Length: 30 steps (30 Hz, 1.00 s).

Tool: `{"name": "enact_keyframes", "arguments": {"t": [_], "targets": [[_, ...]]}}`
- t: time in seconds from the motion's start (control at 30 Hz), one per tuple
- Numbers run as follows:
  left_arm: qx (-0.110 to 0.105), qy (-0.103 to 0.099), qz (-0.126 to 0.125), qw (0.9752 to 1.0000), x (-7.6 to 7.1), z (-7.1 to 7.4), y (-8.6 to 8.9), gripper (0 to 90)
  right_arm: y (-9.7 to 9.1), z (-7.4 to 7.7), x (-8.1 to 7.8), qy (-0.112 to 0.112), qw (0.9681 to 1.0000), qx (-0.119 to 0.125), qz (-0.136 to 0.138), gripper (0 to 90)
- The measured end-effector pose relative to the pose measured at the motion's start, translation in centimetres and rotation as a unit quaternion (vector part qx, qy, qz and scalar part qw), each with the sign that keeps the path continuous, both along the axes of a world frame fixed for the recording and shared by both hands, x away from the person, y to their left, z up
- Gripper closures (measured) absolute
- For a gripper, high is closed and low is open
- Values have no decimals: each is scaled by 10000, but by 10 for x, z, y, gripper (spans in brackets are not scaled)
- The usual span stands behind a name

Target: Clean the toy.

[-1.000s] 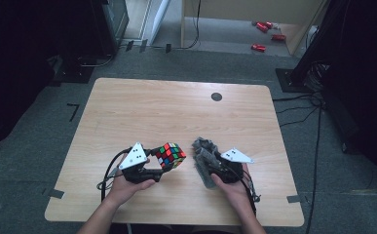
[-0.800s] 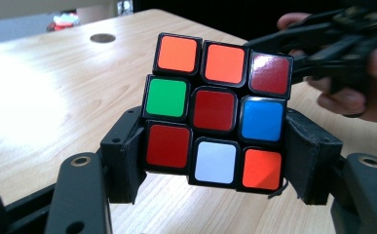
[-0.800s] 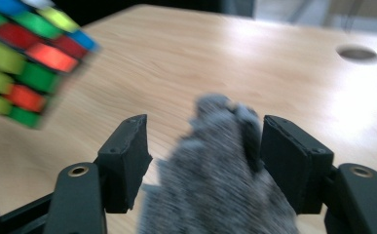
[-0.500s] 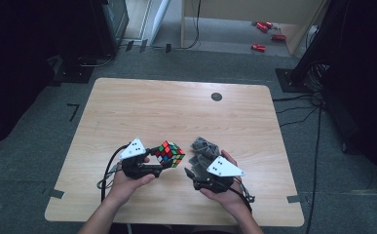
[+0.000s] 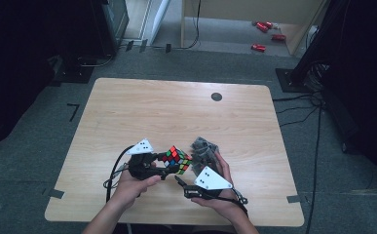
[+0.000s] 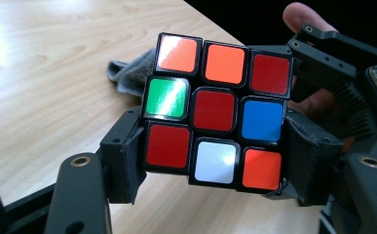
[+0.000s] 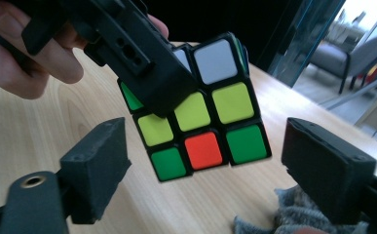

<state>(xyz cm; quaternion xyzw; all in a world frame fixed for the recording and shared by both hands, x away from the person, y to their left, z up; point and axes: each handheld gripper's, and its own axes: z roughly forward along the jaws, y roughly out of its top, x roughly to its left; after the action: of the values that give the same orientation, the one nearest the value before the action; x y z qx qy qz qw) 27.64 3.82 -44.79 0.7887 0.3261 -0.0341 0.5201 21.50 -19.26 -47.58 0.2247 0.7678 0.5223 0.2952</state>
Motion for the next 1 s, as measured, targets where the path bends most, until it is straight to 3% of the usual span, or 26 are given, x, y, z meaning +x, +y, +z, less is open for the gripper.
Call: {"name": "enact_keyframes", "arguments": {"t": [0.23,0.4,0.5,0.57,0.67,0.77,0.83,0.93,1.0], "targets": [[-134,265,-169,9994,0,1,-3,344,5,-4,-3,-328,9992,-227,-74,264],[-203,456,-158,9986,4,-1,0,335,8,-4,-6,-629,9965,-524,-136,331],[-363,581,-244,9974,7,-2,2,315,6,-4,-6,-555,9971,-514,-124,343],[-419,546,-313,9971,7,-1,3,303,4,-3,-5,-510,9976,-452,-93,344],[-512,391,-355,9973,6,2,5,261,1,-1,-4,-429,9983,-384,-115,345],[-640,142,-218,9976,7,7,12,201,-4,0,-2,-327,9986,-345,-230,345],[-631,-102,-135,9979,7,9,18,175,-10,0,2,-208,9990,-232,-327,345],[-454,-560,-43,9974,7,6,23,156,-20,4,7,-9,9991,3,-418,345],[-348,-1016,1,9942,5,2,23,152,-26,6,10,149,9985,196,-482,345]]}}
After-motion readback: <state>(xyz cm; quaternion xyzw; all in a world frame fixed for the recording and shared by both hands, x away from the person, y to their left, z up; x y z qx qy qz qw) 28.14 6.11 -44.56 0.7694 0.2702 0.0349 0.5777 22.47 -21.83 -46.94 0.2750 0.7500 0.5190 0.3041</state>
